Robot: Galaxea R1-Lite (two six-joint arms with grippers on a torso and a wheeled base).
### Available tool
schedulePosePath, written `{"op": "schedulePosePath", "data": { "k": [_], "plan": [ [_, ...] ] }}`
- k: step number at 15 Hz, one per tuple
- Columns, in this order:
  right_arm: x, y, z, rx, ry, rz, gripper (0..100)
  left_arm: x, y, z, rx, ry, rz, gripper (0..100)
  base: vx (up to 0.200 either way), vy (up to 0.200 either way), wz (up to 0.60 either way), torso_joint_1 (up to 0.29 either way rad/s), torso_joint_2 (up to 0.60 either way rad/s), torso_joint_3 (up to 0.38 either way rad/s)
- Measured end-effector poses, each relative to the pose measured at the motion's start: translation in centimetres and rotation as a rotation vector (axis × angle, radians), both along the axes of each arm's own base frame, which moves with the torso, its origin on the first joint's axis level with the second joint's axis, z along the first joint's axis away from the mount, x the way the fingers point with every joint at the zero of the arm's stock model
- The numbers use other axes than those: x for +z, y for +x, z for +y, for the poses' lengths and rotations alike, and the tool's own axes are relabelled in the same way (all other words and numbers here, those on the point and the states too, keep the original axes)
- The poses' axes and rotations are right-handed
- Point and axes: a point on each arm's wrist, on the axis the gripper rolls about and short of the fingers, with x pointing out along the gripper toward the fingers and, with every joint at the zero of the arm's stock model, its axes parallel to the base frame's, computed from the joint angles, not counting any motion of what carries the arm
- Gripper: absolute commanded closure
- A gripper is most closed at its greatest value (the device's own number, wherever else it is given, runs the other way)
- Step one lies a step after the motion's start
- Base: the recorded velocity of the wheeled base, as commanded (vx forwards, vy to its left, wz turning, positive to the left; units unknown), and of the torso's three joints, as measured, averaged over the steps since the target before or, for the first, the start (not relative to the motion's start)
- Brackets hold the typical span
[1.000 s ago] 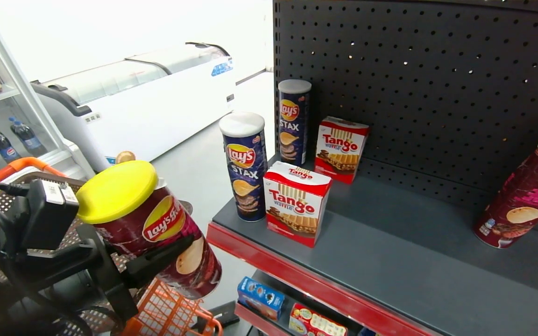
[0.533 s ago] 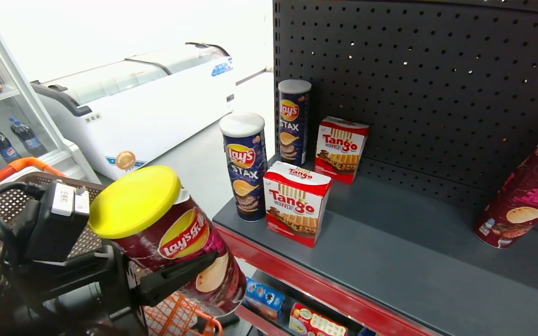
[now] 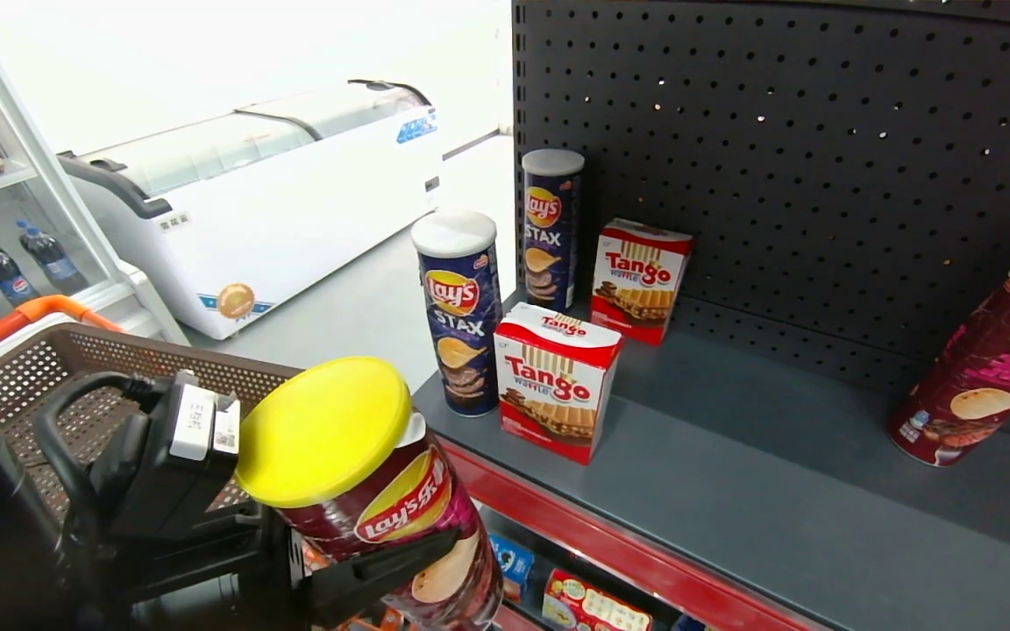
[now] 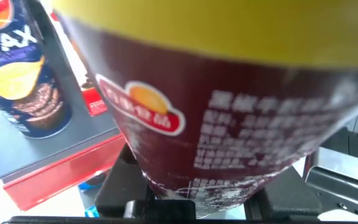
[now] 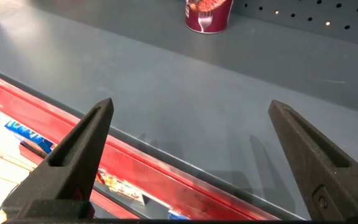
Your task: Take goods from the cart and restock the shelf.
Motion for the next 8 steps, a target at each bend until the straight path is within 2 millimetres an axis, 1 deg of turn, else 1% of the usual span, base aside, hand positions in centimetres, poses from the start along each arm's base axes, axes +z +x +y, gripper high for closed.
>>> {"op": "schedulePosePath", "data": {
  "k": [7,8],
  "plan": [
    [0.0,0.0,0.0,-0.001,0.0,0.0,0,-0.08,0.28,-0.18,-0.004,0.003,0.006,100,0.0,0.0,-0.6,0.002,0.0,0.004],
    [0.0,0.0,0.0,0.0,0.0,0.0,0,-0.09,0.3,-0.19,-0.003,0.003,0.006,100,0.0,0.0,0.0,0.0,0.0,0.0]
  ]
}}
